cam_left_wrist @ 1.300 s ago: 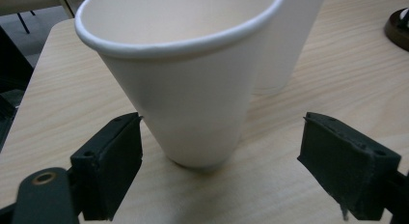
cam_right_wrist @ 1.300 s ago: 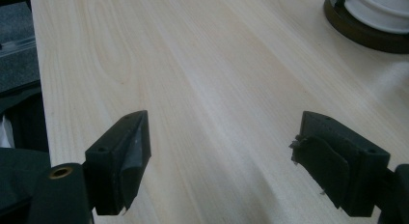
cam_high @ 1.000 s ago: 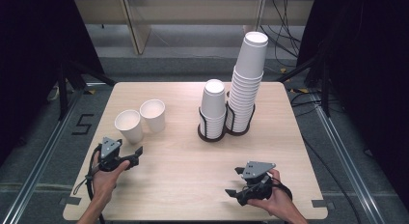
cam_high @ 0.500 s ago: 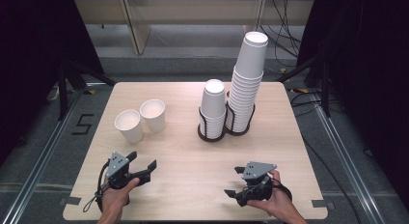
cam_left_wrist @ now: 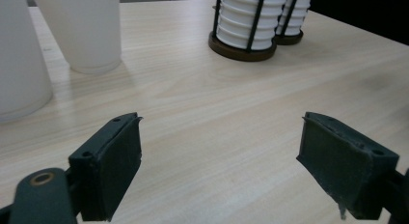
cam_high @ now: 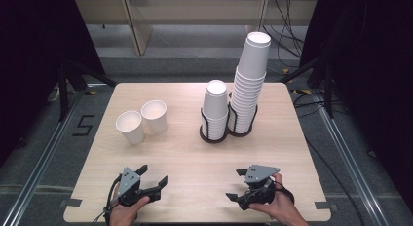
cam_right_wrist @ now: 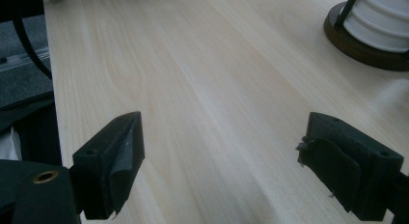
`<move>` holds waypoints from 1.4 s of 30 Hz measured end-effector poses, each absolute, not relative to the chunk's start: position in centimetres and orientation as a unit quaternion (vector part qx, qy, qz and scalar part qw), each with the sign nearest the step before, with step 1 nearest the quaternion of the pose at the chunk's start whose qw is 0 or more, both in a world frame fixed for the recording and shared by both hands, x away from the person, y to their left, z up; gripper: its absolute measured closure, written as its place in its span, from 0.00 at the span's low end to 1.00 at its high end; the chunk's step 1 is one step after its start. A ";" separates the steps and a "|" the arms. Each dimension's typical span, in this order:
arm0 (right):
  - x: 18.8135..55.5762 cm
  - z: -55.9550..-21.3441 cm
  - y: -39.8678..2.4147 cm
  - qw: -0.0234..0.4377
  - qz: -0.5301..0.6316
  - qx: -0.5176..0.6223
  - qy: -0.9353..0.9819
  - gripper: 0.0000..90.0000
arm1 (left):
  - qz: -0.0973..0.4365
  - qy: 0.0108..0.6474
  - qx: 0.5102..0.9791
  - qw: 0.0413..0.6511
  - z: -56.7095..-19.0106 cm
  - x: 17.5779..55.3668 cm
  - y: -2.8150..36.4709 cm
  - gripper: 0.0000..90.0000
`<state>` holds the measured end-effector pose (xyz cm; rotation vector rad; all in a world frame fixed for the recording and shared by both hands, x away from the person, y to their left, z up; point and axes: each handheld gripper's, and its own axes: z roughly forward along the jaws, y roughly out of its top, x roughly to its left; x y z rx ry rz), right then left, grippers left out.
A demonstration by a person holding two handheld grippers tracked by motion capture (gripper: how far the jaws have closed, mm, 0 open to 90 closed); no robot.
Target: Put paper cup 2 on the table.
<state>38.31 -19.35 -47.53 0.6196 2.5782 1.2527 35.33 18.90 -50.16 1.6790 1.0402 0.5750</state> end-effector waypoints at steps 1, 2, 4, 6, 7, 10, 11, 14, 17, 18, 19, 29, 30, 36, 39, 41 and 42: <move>38.3 -47.5 -19.4 0.109 0.425 0.208 0.874 0.18 | 0.237 0.428 0.703 0.516 -50.2 35.2 18.7 0.16; 38.3 -47.5 -19.4 0.108 0.425 0.208 0.874 0.18 | 0.235 0.421 0.708 0.516 -50.3 35.1 18.5 0.16; 38.2 -47.5 -19.4 0.106 0.426 0.208 0.874 0.18 | 0.237 0.402 0.724 0.508 -50.3 34.7 17.8 0.16; 38.1 -47.6 -19.4 0.104 0.427 0.208 0.874 0.17 | 0.240 0.382 0.738 0.503 -50.2 34.1 17.0 0.16; 38.1 -47.6 -19.4 0.104 0.427 0.207 0.874 0.18 | 0.235 0.373 0.737 0.512 -50.2 33.9 16.5 0.16; 37.9 -47.8 -19.4 0.105 0.426 0.200 0.876 0.18 | 0.238 0.352 0.744 0.516 -49.7 33.3 15.8 0.16; 37.8 -47.9 -19.4 0.097 0.426 0.205 0.876 0.18 | 0.236 0.341 0.747 0.519 -49.5 33.1 15.5 0.16; 37.6 -47.9 -19.3 0.096 0.423 0.207 0.877 0.18 | 0.221 0.325 0.758 0.521 -49.5 32.8 15.0 0.16; 37.6 -48.0 -19.2 0.098 0.424 0.201 0.878 0.18 | 0.213 0.316 0.770 0.512 -49.4 32.6 14.3 0.16; 37.6 -48.0 -19.2 0.094 0.423 0.201 0.878 0.18 | 0.210 0.309 0.773 0.513 -49.3 32.6 14.1 0.16; 37.5 -48.1 -19.2 0.093 0.422 0.202 0.879 0.18 | 0.211 0.302 0.783 0.501 -49.2 32.5 14.1 0.16; 37.6 -48.2 -19.2 0.093 0.418 0.204 0.880 0.18 | 0.251 0.285 0.781 0.496 -49.3 33.3 14.4 0.16; 37.6 -48.2 -19.2 0.094 0.418 0.204 0.880 0.18 | 0.249 0.284 0.780 0.498 -49.3 33.4 14.4 0.16; 37.7 -48.2 -19.2 0.094 0.415 0.203 0.882 0.18 | 0.248 0.281 0.784 0.494 -49.4 33.5 14.2 0.16; 37.7 -48.3 -19.1 0.096 0.415 0.202 0.882 0.18 | 0.243 0.278 0.786 0.495 -49.4 33.5 14.2 0.16; 37.7 -48.3 -19.1 0.093 0.415 0.204 0.882 0.18 | 0.242 0.276 0.792 0.488 -49.4 33.5 14.2 0.16; 37.7 -48.3 -19.1 0.092 0.415 0.205 0.882 0.18 | 0.241 0.277 0.794 0.485 -49.4 33.5 14.2 0.16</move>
